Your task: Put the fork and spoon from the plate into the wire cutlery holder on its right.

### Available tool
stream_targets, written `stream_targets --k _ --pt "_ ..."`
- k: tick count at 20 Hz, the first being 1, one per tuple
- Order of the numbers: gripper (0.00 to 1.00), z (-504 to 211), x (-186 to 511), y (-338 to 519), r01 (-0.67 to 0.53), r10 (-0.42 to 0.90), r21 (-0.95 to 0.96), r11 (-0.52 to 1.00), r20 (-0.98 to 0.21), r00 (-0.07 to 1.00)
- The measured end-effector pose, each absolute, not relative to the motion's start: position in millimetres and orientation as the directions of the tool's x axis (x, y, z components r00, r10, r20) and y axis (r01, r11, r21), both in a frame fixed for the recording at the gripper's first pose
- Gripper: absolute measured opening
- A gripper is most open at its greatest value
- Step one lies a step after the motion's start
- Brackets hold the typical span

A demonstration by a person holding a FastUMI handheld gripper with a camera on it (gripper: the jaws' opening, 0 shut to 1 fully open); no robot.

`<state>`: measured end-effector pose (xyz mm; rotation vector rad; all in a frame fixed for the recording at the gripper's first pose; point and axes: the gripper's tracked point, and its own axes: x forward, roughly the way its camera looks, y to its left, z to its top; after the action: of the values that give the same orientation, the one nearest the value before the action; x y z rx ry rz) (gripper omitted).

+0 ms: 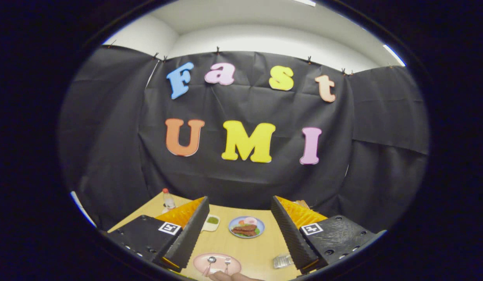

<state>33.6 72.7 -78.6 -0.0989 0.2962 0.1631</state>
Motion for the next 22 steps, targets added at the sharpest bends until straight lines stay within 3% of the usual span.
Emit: stream_targets --k 5,15,18,22 --pt "0.96 -204.2 31.6 95.1 -0.200 0.148 -0.047 0.979 -0.510 0.848" --pt "0.94 -431.3 -13.8 99.6 -0.170 0.045 -0.085 0.982 -0.766 0.641" --pt "0.90 -466.5 -24.8 93.8 -0.149 0.017 -0.088 0.985 -0.807 0.590" --pt "0.76 -503.1 -31.4 92.8 -0.152 0.009 -0.083 0.985 -0.850 0.526"
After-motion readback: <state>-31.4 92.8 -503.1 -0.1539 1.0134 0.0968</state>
